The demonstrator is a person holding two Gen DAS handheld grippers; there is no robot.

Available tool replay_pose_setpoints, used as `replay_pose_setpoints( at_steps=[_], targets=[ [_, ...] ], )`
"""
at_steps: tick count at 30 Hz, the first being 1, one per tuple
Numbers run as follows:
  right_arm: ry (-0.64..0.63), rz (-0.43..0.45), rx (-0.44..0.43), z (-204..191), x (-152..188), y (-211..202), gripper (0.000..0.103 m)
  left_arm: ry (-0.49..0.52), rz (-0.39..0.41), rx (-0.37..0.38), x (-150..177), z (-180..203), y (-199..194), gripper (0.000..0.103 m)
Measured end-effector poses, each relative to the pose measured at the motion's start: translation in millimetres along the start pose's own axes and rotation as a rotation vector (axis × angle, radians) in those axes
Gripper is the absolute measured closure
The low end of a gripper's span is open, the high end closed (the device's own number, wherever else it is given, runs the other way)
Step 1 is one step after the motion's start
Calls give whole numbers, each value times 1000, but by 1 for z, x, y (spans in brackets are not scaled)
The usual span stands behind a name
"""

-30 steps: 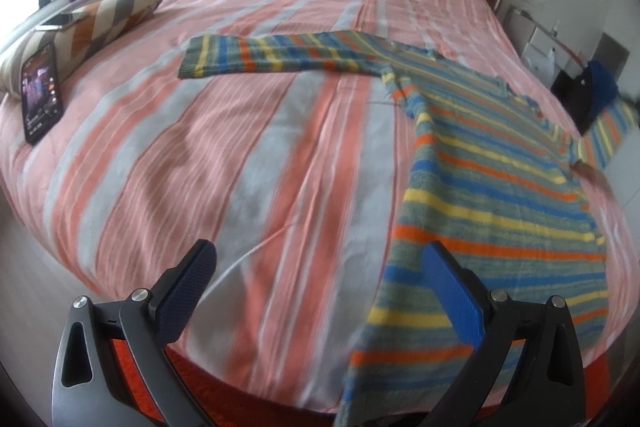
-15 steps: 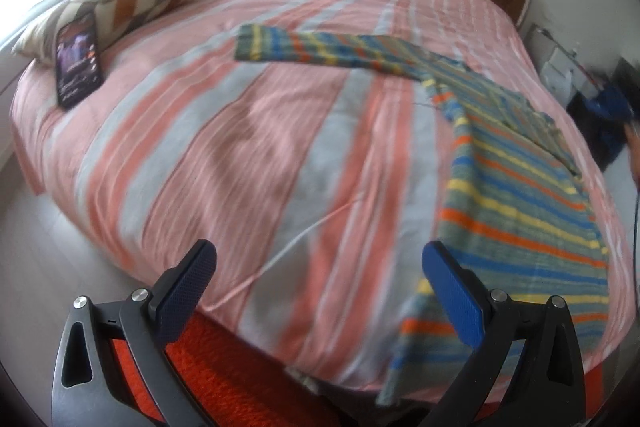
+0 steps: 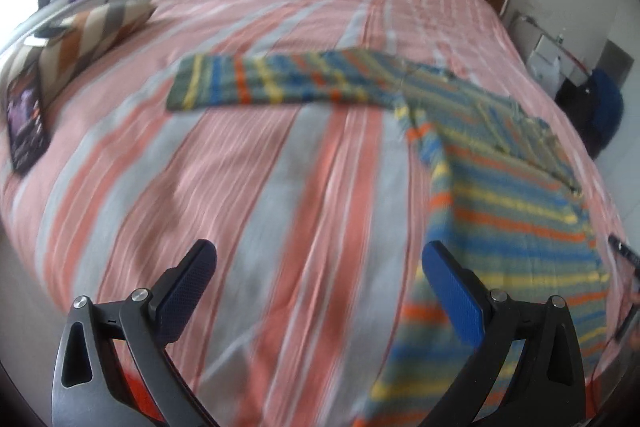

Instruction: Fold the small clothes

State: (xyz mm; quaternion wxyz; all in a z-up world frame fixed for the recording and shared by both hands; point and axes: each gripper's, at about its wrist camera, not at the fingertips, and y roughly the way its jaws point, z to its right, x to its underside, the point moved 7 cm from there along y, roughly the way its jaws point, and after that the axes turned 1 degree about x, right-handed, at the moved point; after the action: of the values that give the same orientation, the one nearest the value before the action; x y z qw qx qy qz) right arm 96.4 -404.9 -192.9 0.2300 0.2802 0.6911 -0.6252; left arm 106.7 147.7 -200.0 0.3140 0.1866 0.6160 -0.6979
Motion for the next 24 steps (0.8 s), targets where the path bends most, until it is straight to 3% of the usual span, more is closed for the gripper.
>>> replay_pose_setpoints(
  at_steps=[3,7,10,12,24],
  targets=[
    [12,21,2,0,5,7,34,56,84,-32,-28,4,14,1],
    [-3,26,-6,-12,5,23,25,108,98,-124,-39,-10,50,1],
    [0,22,-18,-11,6,24,23,58,23,-111,-24,-31,82,0],
    [1,24,-22,-12,7,24,22,37,66,-76,-21,-34,78,0],
    [0,34,-27,-13,9,23,21,65,75,-100,-18,-30,78,0]
  ],
)
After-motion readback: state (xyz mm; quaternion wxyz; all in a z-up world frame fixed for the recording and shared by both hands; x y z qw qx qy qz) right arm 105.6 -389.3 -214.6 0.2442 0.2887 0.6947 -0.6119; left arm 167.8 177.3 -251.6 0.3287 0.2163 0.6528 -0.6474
